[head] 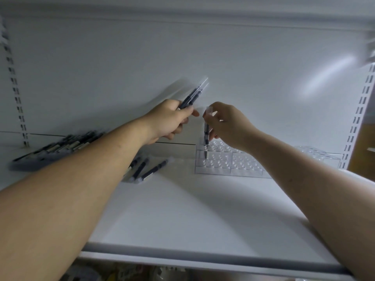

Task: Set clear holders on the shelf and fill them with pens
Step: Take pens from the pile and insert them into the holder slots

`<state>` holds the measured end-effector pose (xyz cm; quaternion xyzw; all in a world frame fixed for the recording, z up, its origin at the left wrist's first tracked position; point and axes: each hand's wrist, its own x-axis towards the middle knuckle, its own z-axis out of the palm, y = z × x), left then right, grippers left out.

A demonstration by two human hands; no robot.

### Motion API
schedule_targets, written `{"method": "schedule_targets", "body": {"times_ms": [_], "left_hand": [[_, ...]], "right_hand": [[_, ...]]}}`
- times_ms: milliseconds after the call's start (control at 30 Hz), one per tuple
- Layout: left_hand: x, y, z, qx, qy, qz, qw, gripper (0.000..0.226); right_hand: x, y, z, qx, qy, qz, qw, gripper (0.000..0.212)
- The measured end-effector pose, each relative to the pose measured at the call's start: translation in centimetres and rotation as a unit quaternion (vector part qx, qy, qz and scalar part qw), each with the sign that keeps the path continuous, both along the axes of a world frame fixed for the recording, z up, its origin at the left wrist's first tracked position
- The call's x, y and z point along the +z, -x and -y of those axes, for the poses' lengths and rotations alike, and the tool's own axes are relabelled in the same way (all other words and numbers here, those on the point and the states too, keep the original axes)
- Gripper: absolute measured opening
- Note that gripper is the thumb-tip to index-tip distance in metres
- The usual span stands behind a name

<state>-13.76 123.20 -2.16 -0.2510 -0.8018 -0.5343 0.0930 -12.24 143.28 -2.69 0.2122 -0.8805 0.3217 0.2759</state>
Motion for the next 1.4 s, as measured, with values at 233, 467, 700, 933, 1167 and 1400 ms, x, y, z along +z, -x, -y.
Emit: {"method": "schedule_targets", "body": {"times_ms": [233, 467, 700, 933, 1167, 1400], "left_hand": [[0.1, -0.2, -0.2, -0.037, -0.034, 0.006, 0.999, 0.031], [0.2, -0.6, -0.2, -0.044, -0.018, -0.004, 0.999, 0.031], [0.1, -0.9, -0.4, -0.058, 0.0, -0.008, 0.998, 0.032], [0.0, -0.8, -0.4, -0.049, -0.006, -0.004, 0.999, 0.028], [-0.3, -0.2, 0.0, -0.002, 0.037, -0.034, 0.999, 0.021], [-0.2, -0.3, -0.1, 0.007, 0.032, -0.045, 0.998, 0.024]], "right_hand": [[0.6, 0.0, -1.1, -0.018, 0.034, -0.019, 0.999, 0.023], [1.0, -0.4, -1.2, 0.054, 0.192, -0.032, 0.979, 0.015], [1.1, -0.7, -0.7, 0.081, 0.294, 0.012, 0.952, 0.018], [1.9, -0.2, -1.1, 0.119, 0.442, 0.054, 0.887, 0.023], [1.9, 0.4, -2.6, 0.029, 0.395, -0.031, 0.918, 0.018], [0.5, 0.7, -2.4, -0.01, 0.214, -0.073, 0.974, 0.008]]}}
